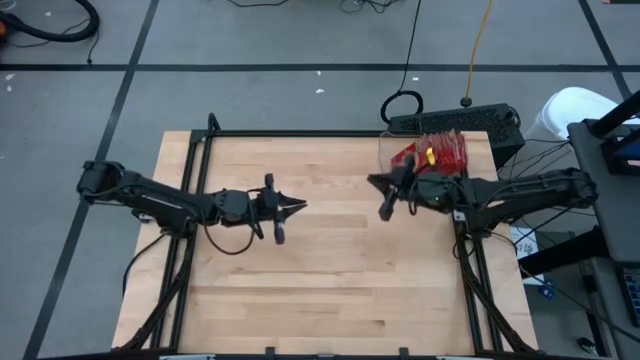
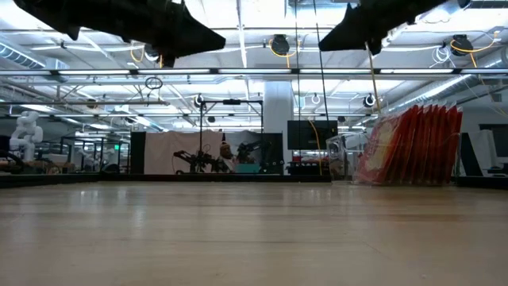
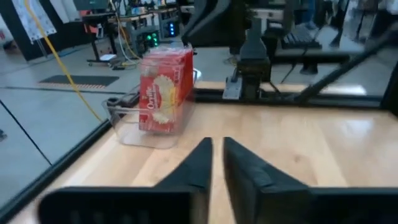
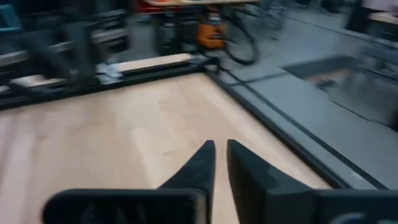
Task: Sort popcorn bags into baskets
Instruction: Return to Home Position
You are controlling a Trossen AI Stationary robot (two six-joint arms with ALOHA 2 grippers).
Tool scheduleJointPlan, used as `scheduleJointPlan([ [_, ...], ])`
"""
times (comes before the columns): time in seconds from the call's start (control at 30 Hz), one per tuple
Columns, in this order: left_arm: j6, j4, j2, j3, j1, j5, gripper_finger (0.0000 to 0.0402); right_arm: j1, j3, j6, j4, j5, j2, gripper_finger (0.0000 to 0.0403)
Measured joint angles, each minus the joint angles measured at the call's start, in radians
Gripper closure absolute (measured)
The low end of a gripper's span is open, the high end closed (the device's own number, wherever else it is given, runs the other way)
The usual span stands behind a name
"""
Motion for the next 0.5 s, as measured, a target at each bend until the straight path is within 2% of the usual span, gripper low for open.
scheduleJointPlan([
  [0.07,0.030,-0.057,-0.028,0.000,0.002,0.000,0.0384,0.009,-0.031,-0.036,0.056,-0.061,0.000,0.0386],
  [0.13,0.043,-0.095,-0.052,0.000,0.007,0.000,0.0394,0.011,-0.056,-0.072,0.100,-0.120,0.001,0.0398],
  [0.23,0.066,-0.158,-0.070,0.000,0.021,-0.003,0.0383,0.011,-0.109,-0.125,0.178,-0.193,0.000,0.0396],
  [0.37,-0.109,-0.209,-0.077,0.000,0.048,-0.045,0.0368,0.011,-0.204,-0.233,0.312,-0.283,0.001,0.0400],
  [0.5,-0.125,-0.215,-0.073,0.000,0.064,0.025,0.0367,0.011,-0.302,-0.295,0.465,-0.317,0.001,0.0401],
])
